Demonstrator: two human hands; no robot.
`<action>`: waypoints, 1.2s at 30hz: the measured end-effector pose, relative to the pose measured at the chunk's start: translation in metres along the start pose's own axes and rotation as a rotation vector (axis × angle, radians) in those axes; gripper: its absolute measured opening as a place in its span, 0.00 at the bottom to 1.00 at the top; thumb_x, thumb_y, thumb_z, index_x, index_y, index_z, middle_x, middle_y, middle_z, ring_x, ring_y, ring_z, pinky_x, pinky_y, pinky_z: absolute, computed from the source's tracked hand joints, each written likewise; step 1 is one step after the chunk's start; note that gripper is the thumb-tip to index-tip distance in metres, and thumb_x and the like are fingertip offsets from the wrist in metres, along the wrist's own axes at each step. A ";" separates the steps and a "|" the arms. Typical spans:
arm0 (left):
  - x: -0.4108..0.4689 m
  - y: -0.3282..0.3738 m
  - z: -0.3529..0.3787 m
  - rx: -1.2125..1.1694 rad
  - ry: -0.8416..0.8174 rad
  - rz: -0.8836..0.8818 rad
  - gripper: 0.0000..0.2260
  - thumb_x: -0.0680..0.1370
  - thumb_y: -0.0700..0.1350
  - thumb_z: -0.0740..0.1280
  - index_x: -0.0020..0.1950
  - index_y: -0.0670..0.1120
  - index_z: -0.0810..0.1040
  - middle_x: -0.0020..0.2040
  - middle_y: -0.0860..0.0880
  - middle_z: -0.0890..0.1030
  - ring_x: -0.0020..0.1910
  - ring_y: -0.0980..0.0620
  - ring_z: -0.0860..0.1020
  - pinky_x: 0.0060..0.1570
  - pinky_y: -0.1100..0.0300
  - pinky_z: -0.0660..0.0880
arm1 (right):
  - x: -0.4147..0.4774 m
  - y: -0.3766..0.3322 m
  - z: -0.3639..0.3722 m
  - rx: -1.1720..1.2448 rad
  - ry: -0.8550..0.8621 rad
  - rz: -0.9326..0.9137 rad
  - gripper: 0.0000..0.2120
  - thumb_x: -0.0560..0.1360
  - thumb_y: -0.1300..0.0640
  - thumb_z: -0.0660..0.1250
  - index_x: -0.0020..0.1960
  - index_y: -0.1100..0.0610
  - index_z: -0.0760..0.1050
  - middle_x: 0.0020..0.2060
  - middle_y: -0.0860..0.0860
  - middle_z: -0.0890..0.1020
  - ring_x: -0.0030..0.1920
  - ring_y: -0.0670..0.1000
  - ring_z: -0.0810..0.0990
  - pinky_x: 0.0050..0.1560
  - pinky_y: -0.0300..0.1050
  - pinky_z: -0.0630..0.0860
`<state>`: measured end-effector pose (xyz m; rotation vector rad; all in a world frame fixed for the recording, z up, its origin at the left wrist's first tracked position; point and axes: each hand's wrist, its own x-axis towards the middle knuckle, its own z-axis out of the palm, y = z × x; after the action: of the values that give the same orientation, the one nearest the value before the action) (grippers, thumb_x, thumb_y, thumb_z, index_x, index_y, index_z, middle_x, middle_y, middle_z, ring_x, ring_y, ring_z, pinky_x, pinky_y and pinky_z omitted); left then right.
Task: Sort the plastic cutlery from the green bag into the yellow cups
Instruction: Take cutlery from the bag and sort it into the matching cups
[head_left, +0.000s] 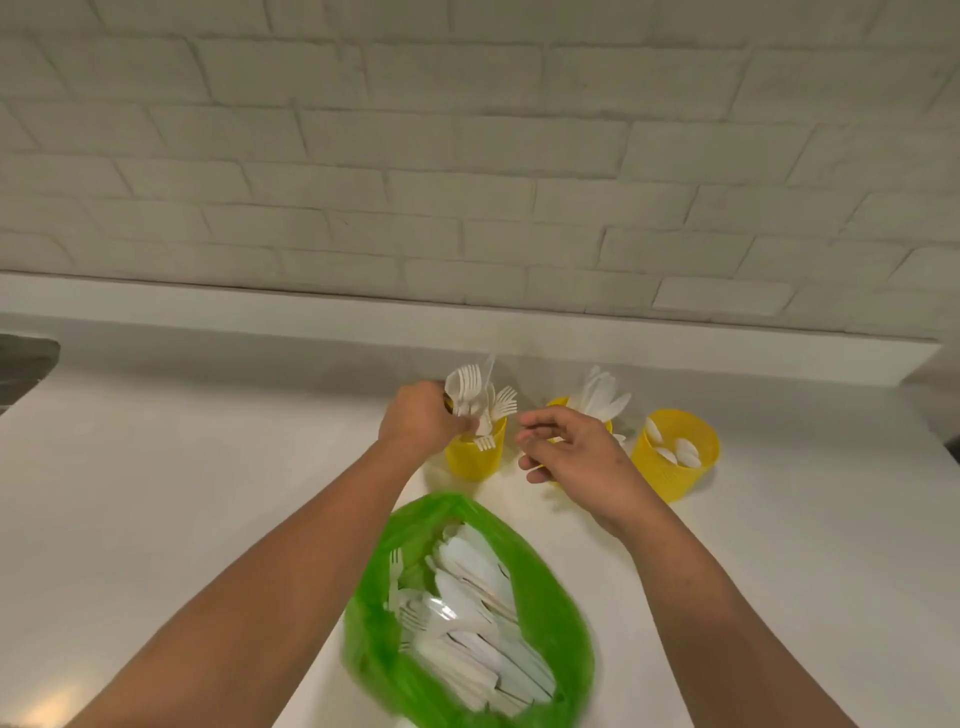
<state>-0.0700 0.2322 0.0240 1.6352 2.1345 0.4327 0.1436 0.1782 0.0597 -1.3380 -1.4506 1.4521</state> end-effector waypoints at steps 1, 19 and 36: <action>0.002 0.002 -0.004 0.044 -0.041 0.023 0.16 0.69 0.56 0.80 0.49 0.50 0.83 0.44 0.49 0.85 0.45 0.46 0.83 0.40 0.58 0.75 | -0.003 -0.001 -0.001 -0.004 -0.001 0.001 0.08 0.79 0.62 0.70 0.56 0.53 0.81 0.47 0.50 0.82 0.43 0.51 0.84 0.52 0.55 0.84; -0.167 -0.027 0.026 0.035 -0.136 0.175 0.07 0.78 0.45 0.67 0.55 0.51 0.79 0.50 0.53 0.83 0.46 0.51 0.83 0.48 0.52 0.80 | -0.078 0.077 0.053 -1.012 -0.326 0.153 0.09 0.79 0.59 0.60 0.56 0.60 0.75 0.60 0.60 0.76 0.61 0.61 0.78 0.54 0.45 0.73; -0.157 -0.041 0.068 -0.109 -0.105 -0.089 0.05 0.78 0.40 0.66 0.52 0.45 0.80 0.45 0.42 0.84 0.41 0.48 0.77 0.46 0.52 0.77 | -0.067 0.120 0.042 -1.044 -0.133 0.008 0.31 0.72 0.55 0.71 0.72 0.53 0.63 0.69 0.56 0.67 0.69 0.61 0.66 0.68 0.53 0.69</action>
<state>-0.0349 0.0692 -0.0338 1.4652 2.0594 0.4184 0.1430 0.0848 -0.0502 -1.8226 -2.4482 0.7492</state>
